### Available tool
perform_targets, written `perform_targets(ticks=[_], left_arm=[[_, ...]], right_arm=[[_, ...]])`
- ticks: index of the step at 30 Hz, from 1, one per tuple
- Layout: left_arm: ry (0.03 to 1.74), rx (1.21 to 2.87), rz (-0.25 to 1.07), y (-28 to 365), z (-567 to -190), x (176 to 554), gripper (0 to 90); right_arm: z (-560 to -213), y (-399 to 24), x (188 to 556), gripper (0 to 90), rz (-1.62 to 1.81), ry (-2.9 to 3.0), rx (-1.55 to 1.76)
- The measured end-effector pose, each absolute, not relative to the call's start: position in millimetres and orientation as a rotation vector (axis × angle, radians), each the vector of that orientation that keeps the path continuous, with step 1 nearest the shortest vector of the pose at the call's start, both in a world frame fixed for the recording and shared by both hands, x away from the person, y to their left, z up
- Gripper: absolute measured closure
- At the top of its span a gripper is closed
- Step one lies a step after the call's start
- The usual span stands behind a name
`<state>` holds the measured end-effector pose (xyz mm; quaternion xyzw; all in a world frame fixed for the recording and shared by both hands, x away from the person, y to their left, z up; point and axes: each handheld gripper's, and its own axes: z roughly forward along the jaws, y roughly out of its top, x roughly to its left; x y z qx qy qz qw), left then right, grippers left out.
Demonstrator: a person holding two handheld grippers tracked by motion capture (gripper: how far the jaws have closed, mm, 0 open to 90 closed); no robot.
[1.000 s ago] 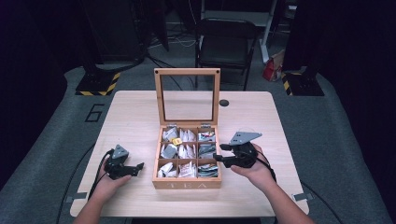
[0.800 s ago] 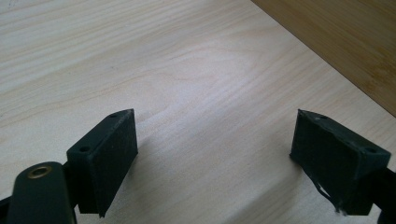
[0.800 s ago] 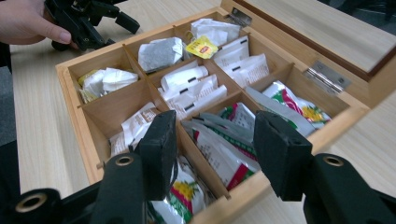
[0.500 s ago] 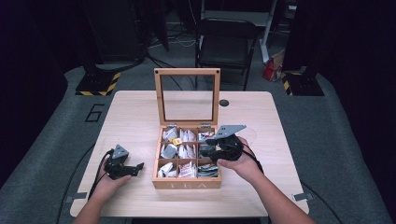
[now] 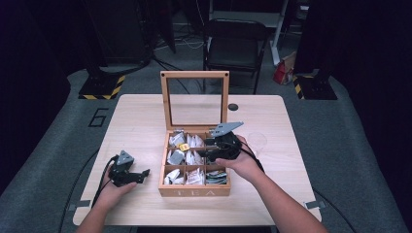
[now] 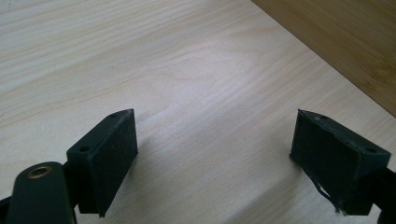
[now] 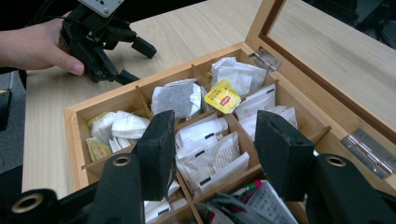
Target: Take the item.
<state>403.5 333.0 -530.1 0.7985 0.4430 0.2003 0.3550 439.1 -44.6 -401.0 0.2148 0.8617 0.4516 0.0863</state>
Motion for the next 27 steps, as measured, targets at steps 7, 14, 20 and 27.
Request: perform_targets(ticks=[7,14,20,27], left_arm=[[1.145,2.062,0.519,333.0,-530.2,403.5,14.0],[1.145,2.063,0.518,333.0,-530.1,403.5,14.0],[1.144,2.064,0.517,333.1,-530.1,403.5,14.0],[1.146,2.061,0.518,332.9,-530.2,403.5,14.0]], right_arm=[[-402.5,-30.4,446.9,48.5,1.332,2.576,0.621],[-406.5,-16.3,457.0,46.9,1.307,2.606,0.590],[-412.6,-4.9,460.5,46.2,1.291,2.640,0.597],[-420.2,6.1,463.3,47.2,1.288,2.649,0.588]])
